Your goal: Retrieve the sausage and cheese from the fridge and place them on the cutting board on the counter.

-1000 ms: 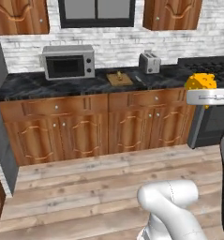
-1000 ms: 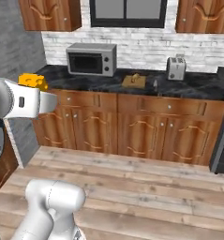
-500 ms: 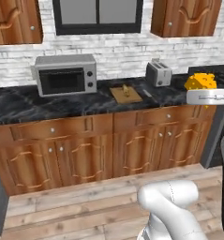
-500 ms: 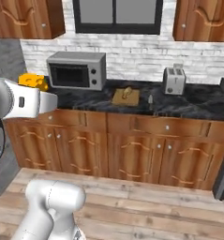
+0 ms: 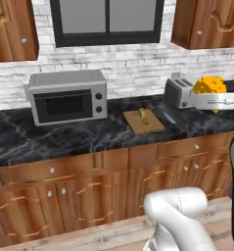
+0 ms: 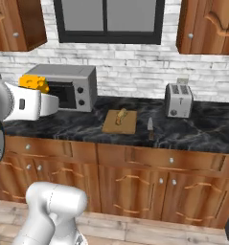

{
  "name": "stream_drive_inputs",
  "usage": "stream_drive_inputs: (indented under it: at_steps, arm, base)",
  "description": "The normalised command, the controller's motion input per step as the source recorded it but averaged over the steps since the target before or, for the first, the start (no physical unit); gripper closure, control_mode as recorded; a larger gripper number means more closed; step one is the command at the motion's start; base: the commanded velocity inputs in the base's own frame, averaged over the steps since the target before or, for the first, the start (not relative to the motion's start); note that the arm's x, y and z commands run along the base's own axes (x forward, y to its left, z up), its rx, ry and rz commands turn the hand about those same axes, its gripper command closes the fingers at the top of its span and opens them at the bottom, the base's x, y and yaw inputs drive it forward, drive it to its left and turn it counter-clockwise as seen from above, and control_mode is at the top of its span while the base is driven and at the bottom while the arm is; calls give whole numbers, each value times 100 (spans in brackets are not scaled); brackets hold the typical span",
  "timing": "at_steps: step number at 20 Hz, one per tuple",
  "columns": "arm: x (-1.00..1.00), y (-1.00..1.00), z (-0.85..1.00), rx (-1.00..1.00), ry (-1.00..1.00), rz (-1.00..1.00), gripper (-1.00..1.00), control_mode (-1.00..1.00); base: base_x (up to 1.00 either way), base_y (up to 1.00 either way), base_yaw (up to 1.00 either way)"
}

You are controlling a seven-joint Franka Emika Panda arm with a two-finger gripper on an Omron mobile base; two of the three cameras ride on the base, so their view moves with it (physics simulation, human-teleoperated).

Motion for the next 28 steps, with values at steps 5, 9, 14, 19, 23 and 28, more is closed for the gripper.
stream_drive_inputs:
  at_steps: [5,9,14,19,23,28]
  arm:
    - [0,0,0,0,0,0,100,100]
    - [0,0,0,0,0,0,100,100]
    - [0,0,0,0,0,0,100,100]
    - [1,0,-2,0,2,0,100,-100]
    - [-1,-7,-24,1,12,-4,100,-100]
    - [-10,-38,-39,0,18,-9,100,-100]
  base:
    - [100,0,-4]
    - [82,0,-4]
    - [79,0,-5]
    - [14,0,0]
    - [0,0,0]
    - [0,0,0]
